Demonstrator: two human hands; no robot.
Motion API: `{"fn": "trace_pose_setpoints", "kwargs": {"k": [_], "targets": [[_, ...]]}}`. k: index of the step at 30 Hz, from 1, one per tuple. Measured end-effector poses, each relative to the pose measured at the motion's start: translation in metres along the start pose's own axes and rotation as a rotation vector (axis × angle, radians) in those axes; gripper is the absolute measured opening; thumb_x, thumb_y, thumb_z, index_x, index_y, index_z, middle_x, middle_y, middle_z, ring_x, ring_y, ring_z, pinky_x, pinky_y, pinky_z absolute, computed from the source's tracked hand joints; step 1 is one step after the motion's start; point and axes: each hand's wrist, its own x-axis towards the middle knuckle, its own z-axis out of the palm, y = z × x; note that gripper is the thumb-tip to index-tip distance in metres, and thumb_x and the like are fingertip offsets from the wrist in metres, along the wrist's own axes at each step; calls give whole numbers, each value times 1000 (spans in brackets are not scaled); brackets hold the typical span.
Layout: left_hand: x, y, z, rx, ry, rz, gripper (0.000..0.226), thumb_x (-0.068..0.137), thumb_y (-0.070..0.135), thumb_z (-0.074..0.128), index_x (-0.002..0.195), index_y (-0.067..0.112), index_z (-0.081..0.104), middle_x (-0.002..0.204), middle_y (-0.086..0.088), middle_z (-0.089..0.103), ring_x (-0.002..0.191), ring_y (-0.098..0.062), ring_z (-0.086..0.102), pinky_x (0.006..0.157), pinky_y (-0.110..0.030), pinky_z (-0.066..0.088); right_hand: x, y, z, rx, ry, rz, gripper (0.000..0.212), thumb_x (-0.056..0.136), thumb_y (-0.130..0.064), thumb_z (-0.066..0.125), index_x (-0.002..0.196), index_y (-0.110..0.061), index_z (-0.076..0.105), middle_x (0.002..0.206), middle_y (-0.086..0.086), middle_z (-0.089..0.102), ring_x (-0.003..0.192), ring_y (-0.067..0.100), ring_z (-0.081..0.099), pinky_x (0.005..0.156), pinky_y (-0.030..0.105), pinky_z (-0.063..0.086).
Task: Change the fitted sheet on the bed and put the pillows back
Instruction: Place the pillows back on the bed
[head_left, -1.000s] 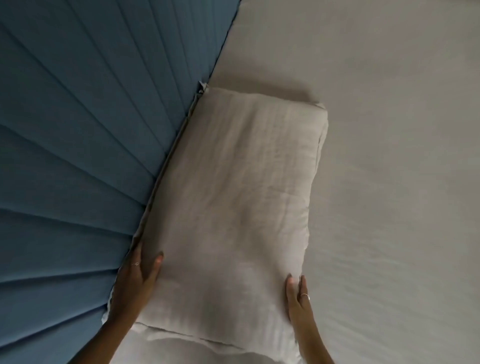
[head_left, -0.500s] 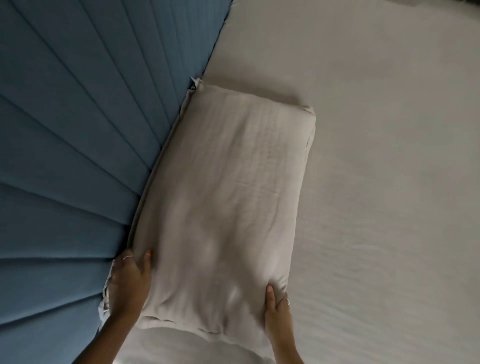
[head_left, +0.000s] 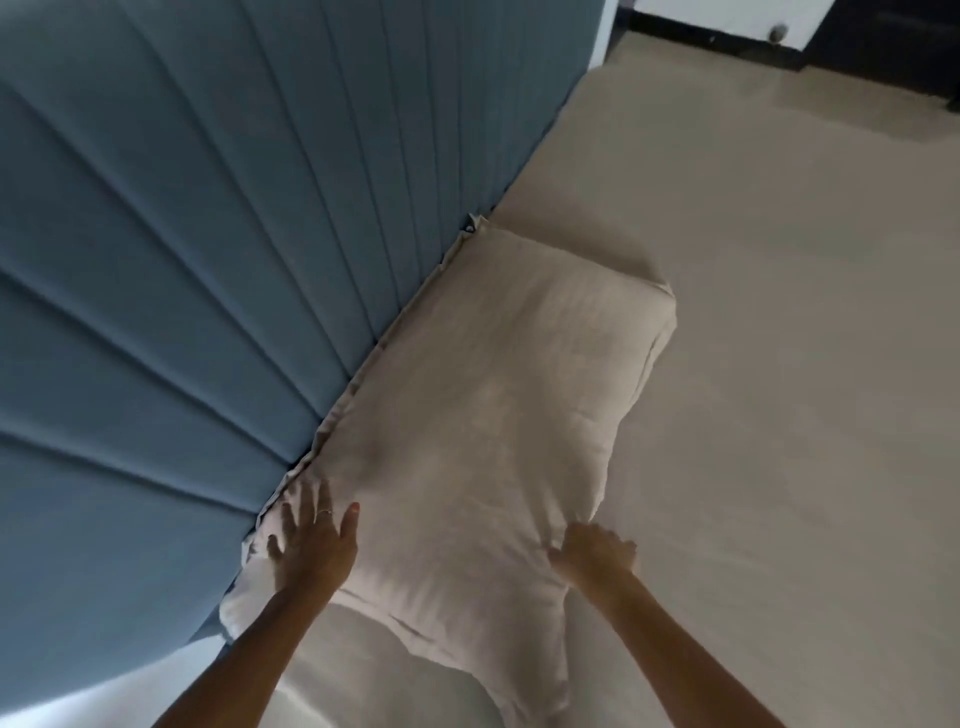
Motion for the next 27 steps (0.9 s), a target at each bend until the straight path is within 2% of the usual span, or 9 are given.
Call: {"fn": "trace_pose_setpoints", "kwargs": {"k": [4,7,10,14,19,22,27], "targets": [[-69,10,-19,67,109,82,61,100,50,26,154,28,8,162,0,-2,149,-27,-2,118,-49,6,-30,-3,-39,-37,149,-324,55,96,-44,41,142,-15,38,146,6,39,136,23,35,110,40,28],[-126,14,-44,17,166,65,60,100,50,30,153,28,14,162,3,-1,149,-27,-3,119,-48,5,-74,-1,-51,-182,194,-524,60,96,-44,42,148,-16,28,156,6,20,145,22,16,115,44,17],[-170,10,-65,34,238,74,61,100,51,29,154,28,13,162,6,-2,149,-25,-6,118,-47,2,-112,-9,-62,-311,248,-649,65,96,-43,44,150,-17,21,160,8,8,147,22,7,116,47,11],[-235,-21,-86,-25,286,5,60,101,49,30,153,26,15,162,6,-1,148,-24,-9,118,-47,-2,-166,-38,-69,-468,277,-768,67,95,-42,46,151,-17,19,161,9,4,148,22,4,116,49,9],[-324,-113,-87,-71,310,-228,60,102,46,30,154,23,13,162,6,-5,148,-23,-13,118,-46,-4,-242,-110,-50,-643,278,-963,63,97,-40,44,151,-16,21,161,9,3,148,21,2,116,48,9],[-393,-191,-73,-200,305,-509,60,102,46,28,154,21,11,162,5,-8,147,-23,-16,118,-48,-4,-301,-165,-14,-768,274,-1130,63,96,-41,45,150,-16,24,161,9,5,148,21,4,116,46,11],[-512,-295,-34,-421,333,-935,60,101,47,29,153,20,15,162,3,-3,148,-26,-12,118,-49,-2,-400,-240,70,-984,254,-1336,63,96,-39,43,151,-15,23,160,9,8,147,22,6,115,45,15]]}}
